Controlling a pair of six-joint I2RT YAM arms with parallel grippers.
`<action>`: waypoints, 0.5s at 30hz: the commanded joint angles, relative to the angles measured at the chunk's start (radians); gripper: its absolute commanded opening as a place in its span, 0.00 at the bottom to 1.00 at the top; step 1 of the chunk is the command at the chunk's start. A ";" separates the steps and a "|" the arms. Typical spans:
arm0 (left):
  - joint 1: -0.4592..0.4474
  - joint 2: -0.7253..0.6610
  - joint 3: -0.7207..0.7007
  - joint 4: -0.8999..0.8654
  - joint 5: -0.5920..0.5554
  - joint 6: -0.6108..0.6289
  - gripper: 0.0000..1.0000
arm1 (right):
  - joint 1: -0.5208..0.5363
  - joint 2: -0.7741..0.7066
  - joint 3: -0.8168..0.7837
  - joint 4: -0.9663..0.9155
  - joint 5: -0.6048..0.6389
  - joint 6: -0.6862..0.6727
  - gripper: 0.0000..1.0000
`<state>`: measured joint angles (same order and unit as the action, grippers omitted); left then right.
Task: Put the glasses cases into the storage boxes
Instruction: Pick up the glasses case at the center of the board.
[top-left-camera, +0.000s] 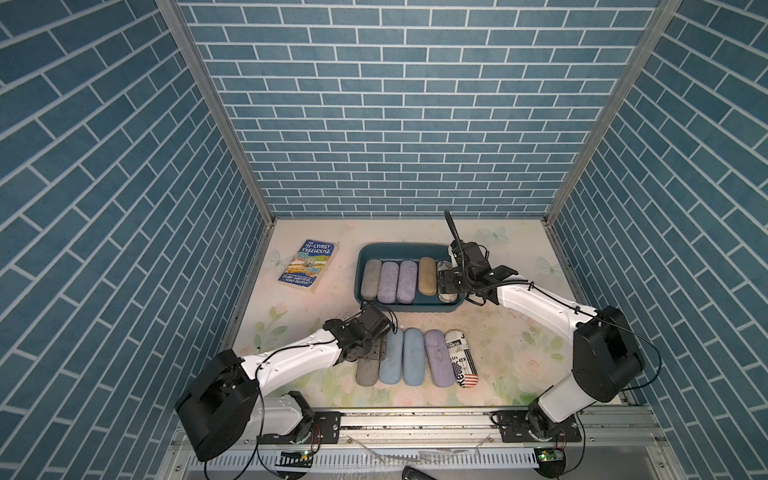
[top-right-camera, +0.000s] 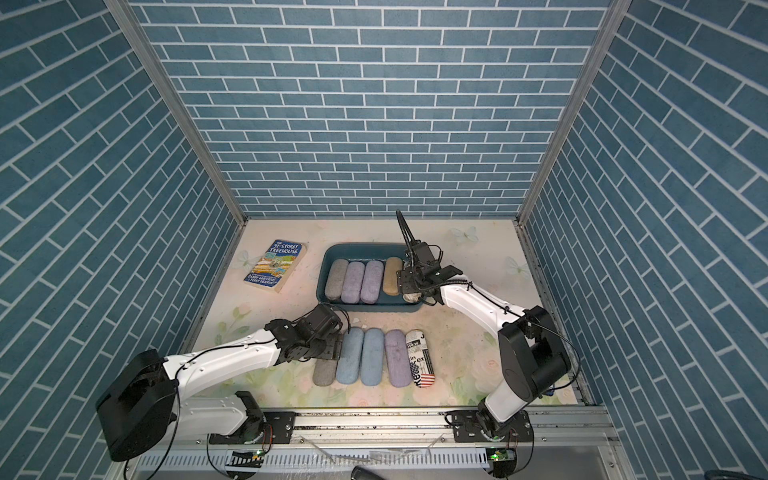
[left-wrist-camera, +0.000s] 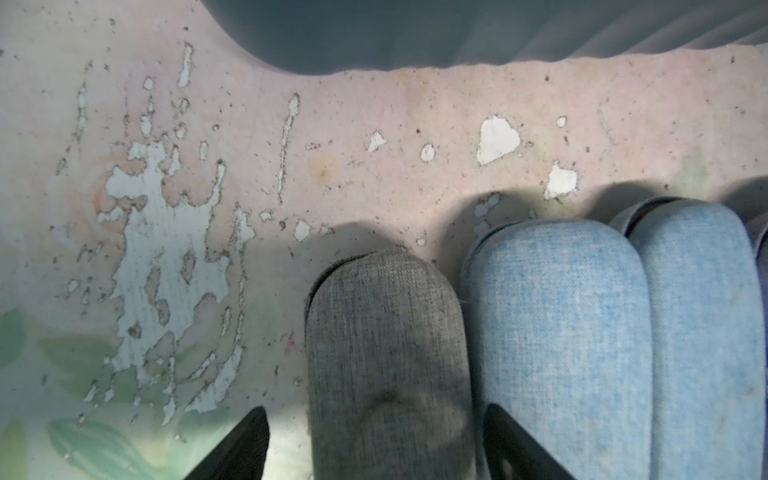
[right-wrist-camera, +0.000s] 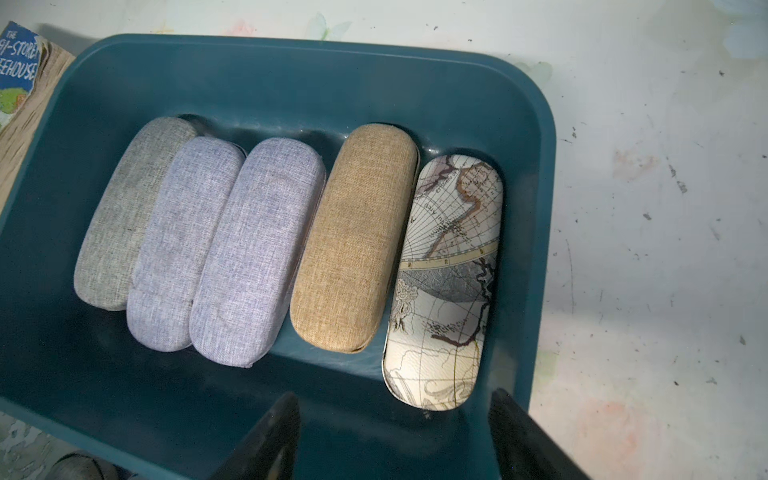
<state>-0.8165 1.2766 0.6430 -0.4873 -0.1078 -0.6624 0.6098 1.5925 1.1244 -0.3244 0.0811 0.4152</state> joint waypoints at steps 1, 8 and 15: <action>-0.010 0.015 -0.032 0.026 0.017 0.000 0.80 | -0.005 0.013 -0.007 0.018 -0.009 0.031 0.73; -0.010 0.021 -0.064 0.074 0.047 -0.006 0.75 | -0.010 0.017 -0.017 0.025 -0.018 0.034 0.73; -0.010 0.057 -0.061 0.080 0.049 -0.001 0.75 | -0.011 0.023 -0.017 0.028 -0.025 0.036 0.73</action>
<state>-0.8196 1.3170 0.5903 -0.4133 -0.0647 -0.6655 0.6029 1.5959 1.1206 -0.3038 0.0647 0.4160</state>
